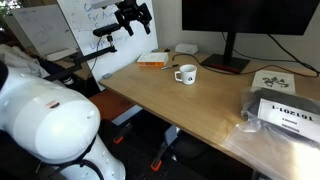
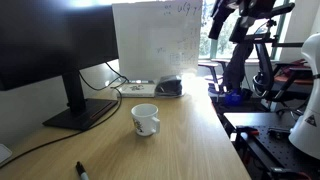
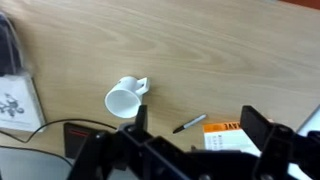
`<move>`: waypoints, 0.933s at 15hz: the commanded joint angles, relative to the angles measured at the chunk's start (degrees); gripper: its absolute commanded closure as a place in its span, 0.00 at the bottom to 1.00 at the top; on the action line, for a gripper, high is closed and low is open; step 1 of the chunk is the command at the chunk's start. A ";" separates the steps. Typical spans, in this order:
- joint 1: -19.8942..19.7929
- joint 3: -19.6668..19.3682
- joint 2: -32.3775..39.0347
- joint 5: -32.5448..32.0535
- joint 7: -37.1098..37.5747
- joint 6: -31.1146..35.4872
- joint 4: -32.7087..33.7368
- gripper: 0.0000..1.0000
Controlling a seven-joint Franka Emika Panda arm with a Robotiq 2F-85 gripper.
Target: Move the cup to the right
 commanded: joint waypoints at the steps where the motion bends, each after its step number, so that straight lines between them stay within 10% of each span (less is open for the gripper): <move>1: 0.73 -0.61 0.11 -0.48 0.39 -0.12 0.14 0.00; 7: 0.44 -1.03 1.50 -0.55 -0.02 0.57 0.70 0.00; 14: -1.85 -8.14 22.04 1.91 -3.79 5.94 9.62 0.00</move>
